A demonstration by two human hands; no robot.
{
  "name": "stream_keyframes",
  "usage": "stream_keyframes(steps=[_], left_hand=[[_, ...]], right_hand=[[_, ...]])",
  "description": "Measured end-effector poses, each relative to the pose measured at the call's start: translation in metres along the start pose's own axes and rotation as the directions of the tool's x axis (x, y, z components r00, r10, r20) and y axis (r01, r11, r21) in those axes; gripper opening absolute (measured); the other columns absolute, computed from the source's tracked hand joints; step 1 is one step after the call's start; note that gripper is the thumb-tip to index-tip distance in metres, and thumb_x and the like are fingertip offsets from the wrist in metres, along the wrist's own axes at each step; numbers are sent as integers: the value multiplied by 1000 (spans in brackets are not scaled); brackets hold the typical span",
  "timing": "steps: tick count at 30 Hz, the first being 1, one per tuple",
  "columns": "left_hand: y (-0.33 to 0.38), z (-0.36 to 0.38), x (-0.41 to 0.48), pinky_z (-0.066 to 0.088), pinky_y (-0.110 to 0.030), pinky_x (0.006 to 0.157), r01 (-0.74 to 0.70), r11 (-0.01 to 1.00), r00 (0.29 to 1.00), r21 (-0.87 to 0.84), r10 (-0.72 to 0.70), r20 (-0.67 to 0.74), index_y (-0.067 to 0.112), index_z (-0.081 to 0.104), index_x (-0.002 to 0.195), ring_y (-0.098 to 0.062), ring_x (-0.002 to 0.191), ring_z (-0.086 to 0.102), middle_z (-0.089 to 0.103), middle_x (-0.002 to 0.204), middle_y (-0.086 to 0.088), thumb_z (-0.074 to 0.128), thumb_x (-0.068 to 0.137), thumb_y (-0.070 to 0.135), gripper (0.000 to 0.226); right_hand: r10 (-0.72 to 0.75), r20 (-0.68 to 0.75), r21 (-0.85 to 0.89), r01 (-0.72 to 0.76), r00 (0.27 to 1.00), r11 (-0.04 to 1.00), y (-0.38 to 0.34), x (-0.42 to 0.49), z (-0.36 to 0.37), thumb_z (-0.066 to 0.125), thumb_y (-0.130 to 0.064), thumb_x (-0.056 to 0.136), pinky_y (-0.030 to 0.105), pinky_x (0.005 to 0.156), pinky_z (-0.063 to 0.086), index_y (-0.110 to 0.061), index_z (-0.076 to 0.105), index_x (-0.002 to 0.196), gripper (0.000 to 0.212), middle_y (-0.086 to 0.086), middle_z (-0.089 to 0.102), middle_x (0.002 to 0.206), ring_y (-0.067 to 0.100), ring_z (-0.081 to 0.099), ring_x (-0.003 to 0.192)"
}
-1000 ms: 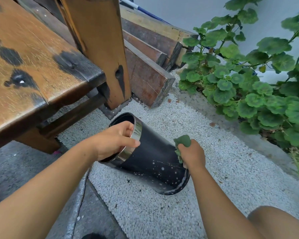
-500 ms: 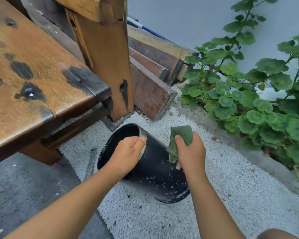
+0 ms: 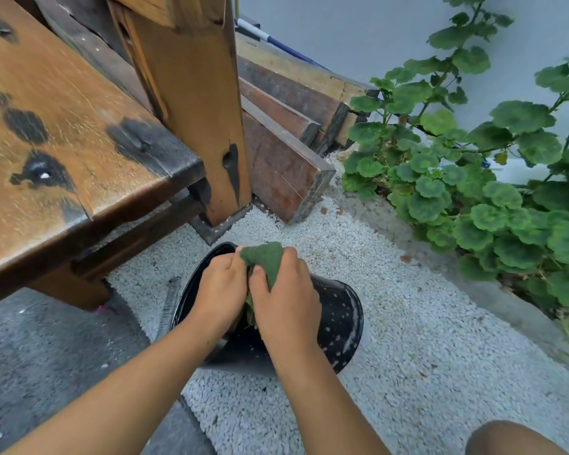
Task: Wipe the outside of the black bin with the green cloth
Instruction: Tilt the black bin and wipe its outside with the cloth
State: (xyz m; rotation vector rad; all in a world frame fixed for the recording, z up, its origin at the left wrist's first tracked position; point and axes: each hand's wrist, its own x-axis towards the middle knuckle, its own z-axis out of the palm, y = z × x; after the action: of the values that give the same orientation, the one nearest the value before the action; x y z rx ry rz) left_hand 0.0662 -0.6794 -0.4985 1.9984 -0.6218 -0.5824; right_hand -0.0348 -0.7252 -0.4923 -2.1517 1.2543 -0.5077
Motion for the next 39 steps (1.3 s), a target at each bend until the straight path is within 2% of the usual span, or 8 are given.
stream_keyframes(steps=[8,20,24,26,29,31,35,39], left_hand=[[-3,-16,4,18,-31,51,56,996,998,67,-56,-12,23,21,56,-8,33,25,24,37,10,37,104,42,53],[3,-21,2,20,-29,54,24,1000,998,0,-24,60,21,23,59,-6,41,19,20,48,12,45,98,54,56],[-9,-37,-8,42,-22,59,-21,1000,940,-15,24,342,4,60,83,-7,57,54,58,68,7,48,98,52,51],[-19,-45,-14,48,-11,63,-54,998,915,-16,55,401,24,73,90,-4,75,69,75,84,9,48,101,43,34],[-28,-43,-15,58,-43,74,-31,997,945,-65,51,324,13,72,97,-25,85,72,74,93,-16,47,101,43,39],[-26,-39,-13,56,-46,75,-44,996,968,-78,62,242,1,68,97,-29,77,68,70,95,-25,44,102,43,48],[-12,-22,-14,42,-35,63,-42,994,972,-100,63,226,-5,60,79,-16,64,51,59,71,-17,43,96,51,60],[5,1,-11,25,-18,42,16,996,996,-84,-8,91,26,26,51,-4,37,22,25,42,15,47,98,41,54]], right_hand=[[165,-5,-109,-165,986,980,65,31,1,52,-42,96,26,49,37,-19,56,106,26,-7,57,88,10,56,68],[413,64,-181,-396,908,900,129,69,-16,57,-34,94,37,69,56,-13,61,110,27,8,68,93,30,66,81],[411,25,-148,-403,911,903,130,67,-13,58,-34,94,35,64,51,-11,60,109,27,7,66,91,29,63,78],[414,28,-133,-407,910,903,128,67,-12,59,-34,94,33,61,48,-12,60,107,26,7,66,90,28,63,77],[400,14,-80,-397,917,914,123,70,-11,58,-33,94,32,58,46,-12,60,106,24,6,67,89,27,64,76],[380,-3,-6,-380,925,925,118,68,-14,58,-31,95,33,60,48,-12,60,103,21,5,67,89,26,65,77],[296,-91,218,-271,951,938,100,56,-28,60,-31,95,32,59,47,-18,61,95,13,-1,65,84,21,65,76],[159,-94,334,-120,983,935,53,32,-43,61,-35,93,23,52,39,-32,55,83,12,-9,60,75,6,58,63]])
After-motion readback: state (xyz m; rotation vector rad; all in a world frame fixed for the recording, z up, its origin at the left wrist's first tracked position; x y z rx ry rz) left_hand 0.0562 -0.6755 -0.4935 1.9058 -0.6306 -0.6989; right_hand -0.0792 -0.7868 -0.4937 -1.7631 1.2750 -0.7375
